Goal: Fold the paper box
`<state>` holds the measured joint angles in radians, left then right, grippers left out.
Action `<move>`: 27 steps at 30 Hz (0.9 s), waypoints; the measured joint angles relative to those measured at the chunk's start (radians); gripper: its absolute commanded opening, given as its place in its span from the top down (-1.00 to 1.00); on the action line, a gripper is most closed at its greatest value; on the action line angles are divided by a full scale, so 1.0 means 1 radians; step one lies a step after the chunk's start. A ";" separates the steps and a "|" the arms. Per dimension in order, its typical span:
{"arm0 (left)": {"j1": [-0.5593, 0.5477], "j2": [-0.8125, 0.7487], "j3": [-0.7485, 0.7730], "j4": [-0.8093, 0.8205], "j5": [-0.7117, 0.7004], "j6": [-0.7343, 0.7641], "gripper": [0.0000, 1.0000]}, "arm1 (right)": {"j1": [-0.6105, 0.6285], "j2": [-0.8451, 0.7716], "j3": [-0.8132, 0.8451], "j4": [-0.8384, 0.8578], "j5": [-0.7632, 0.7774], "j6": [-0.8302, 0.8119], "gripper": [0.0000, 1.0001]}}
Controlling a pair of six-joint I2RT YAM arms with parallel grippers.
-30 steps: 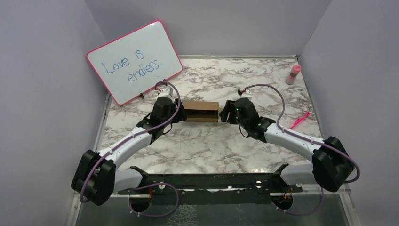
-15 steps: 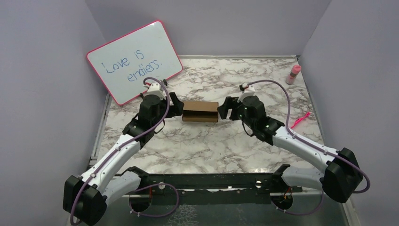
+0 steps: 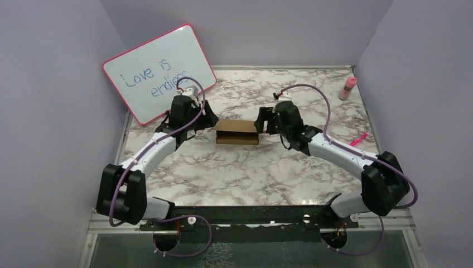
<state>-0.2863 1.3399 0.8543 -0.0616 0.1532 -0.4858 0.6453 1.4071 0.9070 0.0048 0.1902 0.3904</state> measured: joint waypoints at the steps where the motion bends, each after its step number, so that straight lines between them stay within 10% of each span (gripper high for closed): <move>1: 0.000 0.007 -0.009 0.012 0.018 -0.006 -0.34 | -0.001 0.013 0.000 -0.003 -0.004 0.000 -0.55; 27: -0.017 0.072 -0.273 0.177 0.117 -0.087 -0.10 | -0.001 0.146 -0.195 0.138 -0.124 0.039 -0.28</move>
<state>-0.3035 1.4120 0.5816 0.1158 0.2707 -0.5728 0.6445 1.5532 0.7120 0.1425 0.0658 0.4297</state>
